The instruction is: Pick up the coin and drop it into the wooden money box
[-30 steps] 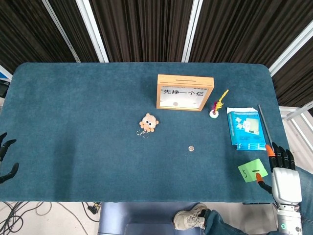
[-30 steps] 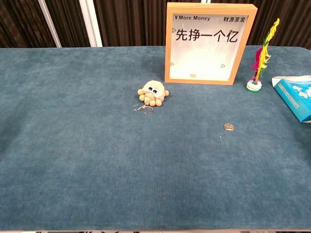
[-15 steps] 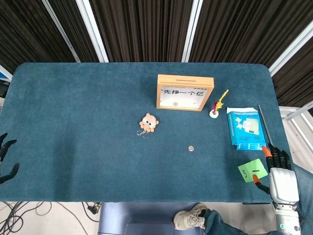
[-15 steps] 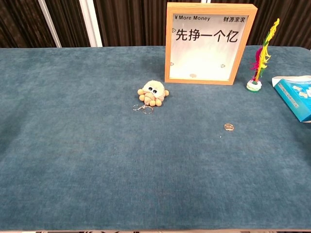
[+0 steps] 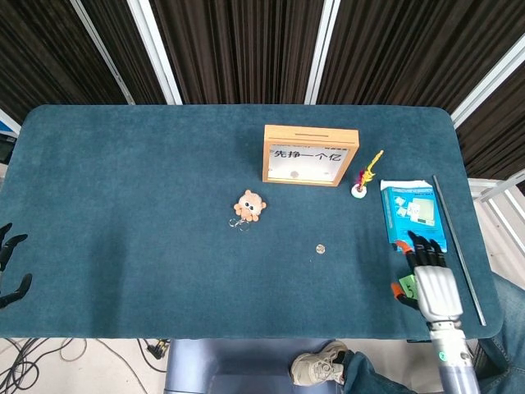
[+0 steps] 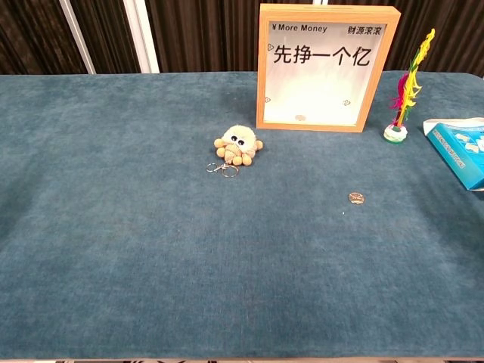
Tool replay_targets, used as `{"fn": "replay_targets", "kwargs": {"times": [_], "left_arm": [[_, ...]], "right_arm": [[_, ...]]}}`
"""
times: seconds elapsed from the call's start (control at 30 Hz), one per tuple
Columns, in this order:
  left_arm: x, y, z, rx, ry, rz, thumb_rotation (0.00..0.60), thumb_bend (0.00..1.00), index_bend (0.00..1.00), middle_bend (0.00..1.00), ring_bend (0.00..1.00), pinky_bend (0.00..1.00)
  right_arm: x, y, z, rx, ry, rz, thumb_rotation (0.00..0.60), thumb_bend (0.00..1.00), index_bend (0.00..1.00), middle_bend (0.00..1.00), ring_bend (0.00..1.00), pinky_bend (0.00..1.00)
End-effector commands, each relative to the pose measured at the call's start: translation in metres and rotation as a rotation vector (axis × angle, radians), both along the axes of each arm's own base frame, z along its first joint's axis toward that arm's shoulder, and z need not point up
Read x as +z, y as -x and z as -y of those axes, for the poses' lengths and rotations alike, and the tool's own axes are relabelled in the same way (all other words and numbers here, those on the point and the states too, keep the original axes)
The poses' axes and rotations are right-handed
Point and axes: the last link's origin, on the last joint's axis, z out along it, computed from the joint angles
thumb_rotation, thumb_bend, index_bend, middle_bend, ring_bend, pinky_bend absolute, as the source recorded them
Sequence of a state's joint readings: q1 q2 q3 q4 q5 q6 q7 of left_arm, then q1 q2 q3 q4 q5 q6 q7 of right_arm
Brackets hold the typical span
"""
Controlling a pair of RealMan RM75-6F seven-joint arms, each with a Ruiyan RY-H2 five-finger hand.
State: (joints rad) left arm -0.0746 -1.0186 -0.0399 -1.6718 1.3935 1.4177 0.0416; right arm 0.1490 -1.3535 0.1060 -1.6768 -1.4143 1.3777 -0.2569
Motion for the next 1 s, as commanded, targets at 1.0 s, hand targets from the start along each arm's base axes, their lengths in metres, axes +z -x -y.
{"fn": "replay_targets", "kwargs": {"times": [1.0], "left_arm": [[0.000, 0.002, -0.001, 0.026, 0.025, 0.011, 0.600, 0.37, 0.19, 0.00, 0.00, 0.00]], "right_arm": [[-0.108, -0.038, 0.064, -0.007, -0.122, 0.037, 0.600, 0.43, 0.35, 0.01, 0.00, 0.00]]}}
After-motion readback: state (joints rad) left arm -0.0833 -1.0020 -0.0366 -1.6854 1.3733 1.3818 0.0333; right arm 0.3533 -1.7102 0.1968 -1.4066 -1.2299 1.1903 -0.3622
